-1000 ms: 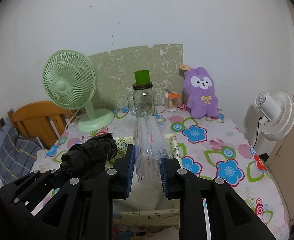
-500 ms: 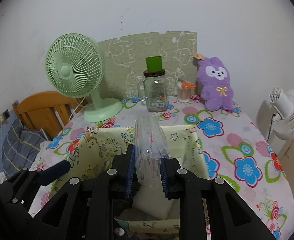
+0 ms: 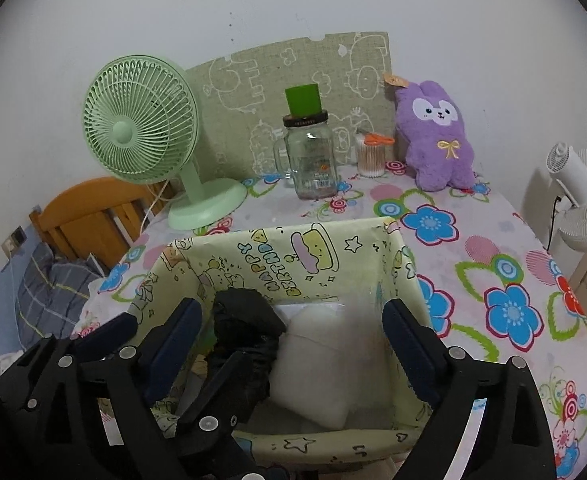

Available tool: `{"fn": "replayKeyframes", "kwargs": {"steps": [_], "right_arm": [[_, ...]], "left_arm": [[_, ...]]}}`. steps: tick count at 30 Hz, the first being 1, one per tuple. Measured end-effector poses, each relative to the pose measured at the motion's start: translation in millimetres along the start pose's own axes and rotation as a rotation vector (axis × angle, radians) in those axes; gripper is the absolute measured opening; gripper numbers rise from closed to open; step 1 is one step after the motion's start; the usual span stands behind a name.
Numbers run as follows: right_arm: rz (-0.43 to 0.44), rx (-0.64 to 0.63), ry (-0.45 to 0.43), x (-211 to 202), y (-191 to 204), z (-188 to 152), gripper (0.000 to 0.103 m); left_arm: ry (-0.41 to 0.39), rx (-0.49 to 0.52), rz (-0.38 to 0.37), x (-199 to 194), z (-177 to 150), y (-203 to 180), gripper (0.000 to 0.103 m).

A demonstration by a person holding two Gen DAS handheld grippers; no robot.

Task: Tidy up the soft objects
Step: 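Lower umbrella into box with left gripper while right gripper lowers clear case in, then open both grippers and withdraw them from the box toward remaining items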

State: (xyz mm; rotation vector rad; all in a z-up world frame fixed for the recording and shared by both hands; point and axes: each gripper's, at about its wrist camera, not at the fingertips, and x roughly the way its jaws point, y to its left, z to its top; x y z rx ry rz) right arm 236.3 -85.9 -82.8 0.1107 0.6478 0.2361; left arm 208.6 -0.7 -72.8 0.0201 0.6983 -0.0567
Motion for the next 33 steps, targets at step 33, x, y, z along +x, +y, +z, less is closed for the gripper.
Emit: {"fn": "replayKeyframes", "kwargs": {"steps": [33], "right_arm": [[-0.101,-0.044,-0.094,-88,1,1,0.094]], "left_arm": [[-0.104,0.012,-0.040,-69,-3,-20,0.103]]}}
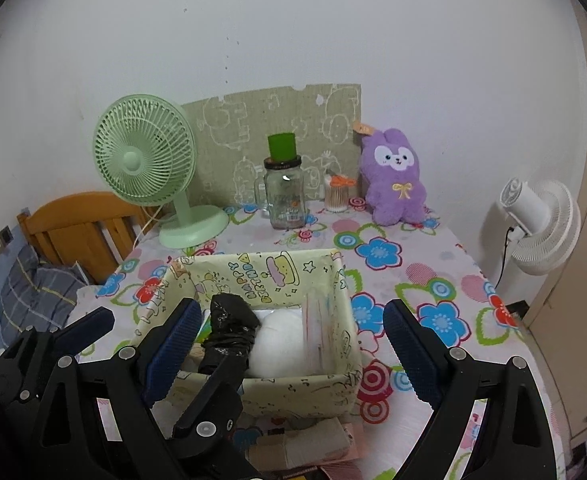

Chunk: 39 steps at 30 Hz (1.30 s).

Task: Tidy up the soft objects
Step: 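Open both grippers and withdraw them from the box toward remaining items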

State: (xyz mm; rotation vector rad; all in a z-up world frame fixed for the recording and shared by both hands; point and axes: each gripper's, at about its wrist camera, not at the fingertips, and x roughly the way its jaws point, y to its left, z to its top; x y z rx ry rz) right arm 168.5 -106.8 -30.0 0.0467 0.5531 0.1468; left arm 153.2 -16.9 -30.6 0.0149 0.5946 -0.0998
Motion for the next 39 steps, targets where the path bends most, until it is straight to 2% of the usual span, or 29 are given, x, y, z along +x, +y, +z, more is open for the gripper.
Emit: {"fn": "replayKeyframes", "kwargs": {"steps": [24,39], "right_arm": [[0.016,-0.015,-0.095,-77,3,-19,0.094],[0.022,-0.010,-0.101,-104,4,-42,0.094]], "left_arm": [[-0.072,0.004,-0.009,-65,-19,-15,0.102],[-0.084,0.003,-0.017,-88,-45,-21,0.101]]}}
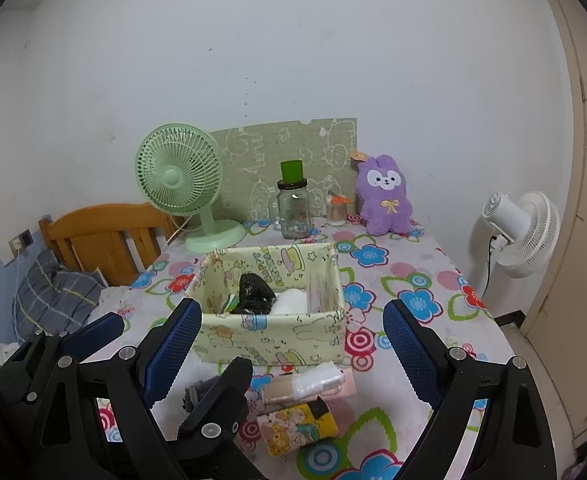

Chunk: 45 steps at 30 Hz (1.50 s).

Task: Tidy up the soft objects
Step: 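Open both grippers and withdraw them from the box toward remaining items, then grasp grey knit beanie with left gripper while right gripper grasps yellow cartoon tissue pack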

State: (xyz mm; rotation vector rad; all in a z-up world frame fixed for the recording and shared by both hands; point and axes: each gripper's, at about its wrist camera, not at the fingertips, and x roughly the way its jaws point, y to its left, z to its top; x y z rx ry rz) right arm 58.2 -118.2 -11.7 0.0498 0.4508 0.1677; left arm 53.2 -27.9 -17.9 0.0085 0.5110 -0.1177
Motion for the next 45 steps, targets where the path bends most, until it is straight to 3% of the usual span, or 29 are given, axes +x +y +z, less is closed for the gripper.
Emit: {"fn": "replayKeyframes", "kwargs": {"steps": [23,45], "right_arm": [[-0.008,-0.009,0.070,20,1,-59,0.094],[-0.017,-0.017,0.198,74,16,-91,0.094]], "left_arm": [[0.045,0.022,0.005,20,-54,4,0.100],[0.167,0.011,0.040,66,-83,32,0.085]]}}
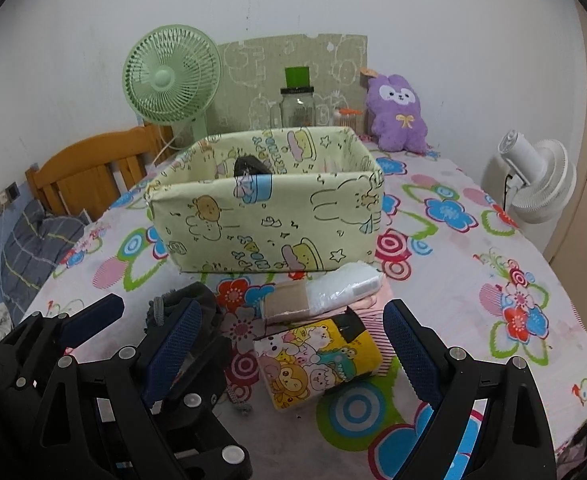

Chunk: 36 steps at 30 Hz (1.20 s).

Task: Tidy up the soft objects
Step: 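Grasp grey knit beanie with left gripper while right gripper grasps yellow cartoon tissue pack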

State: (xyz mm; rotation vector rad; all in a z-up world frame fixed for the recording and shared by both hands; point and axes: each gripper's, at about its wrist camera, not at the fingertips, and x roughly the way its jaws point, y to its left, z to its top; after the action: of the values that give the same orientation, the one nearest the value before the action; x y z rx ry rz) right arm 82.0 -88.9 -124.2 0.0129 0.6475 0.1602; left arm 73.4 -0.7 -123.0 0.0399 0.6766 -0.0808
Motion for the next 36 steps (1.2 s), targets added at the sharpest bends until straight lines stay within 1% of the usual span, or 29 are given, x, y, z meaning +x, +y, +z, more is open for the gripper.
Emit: {"fn": "replayKeyframes", "kwargs": {"steps": [4,9,12,13,19,24,30,36], "right_arm": [[-0.003,-0.001,0.017,10,1,0,0.094],[-0.010,0.003,0.039,23,1,-1,0.094],[-0.011,0.008,0.055,29,0,-2,0.094],[-0.010,0.010,0.058,31,-1,-2,0.094],[0.005,0.029,0.073,38,-5,-3,0.094],[0.009,0.027,0.079,38,-5,-5,0.094],[0.010,0.034,0.065,29,-9,-8,0.094],[0.013,0.046,0.070,23,-14,-15,0.094]], "left_arm": [[0.021,-0.003,0.012,11,1,6,0.083],[0.044,-0.001,0.007,24,0,9,0.080],[0.064,-0.011,0.005,31,-1,10,0.076],[0.078,-0.013,0.007,34,-1,10,0.071],[0.095,-0.015,0.025,37,-1,9,0.063],[0.089,-0.008,0.033,35,-3,6,0.061],[0.087,-0.012,0.008,26,-6,1,0.060],[0.087,-0.005,0.019,19,-11,-7,0.059]]}}
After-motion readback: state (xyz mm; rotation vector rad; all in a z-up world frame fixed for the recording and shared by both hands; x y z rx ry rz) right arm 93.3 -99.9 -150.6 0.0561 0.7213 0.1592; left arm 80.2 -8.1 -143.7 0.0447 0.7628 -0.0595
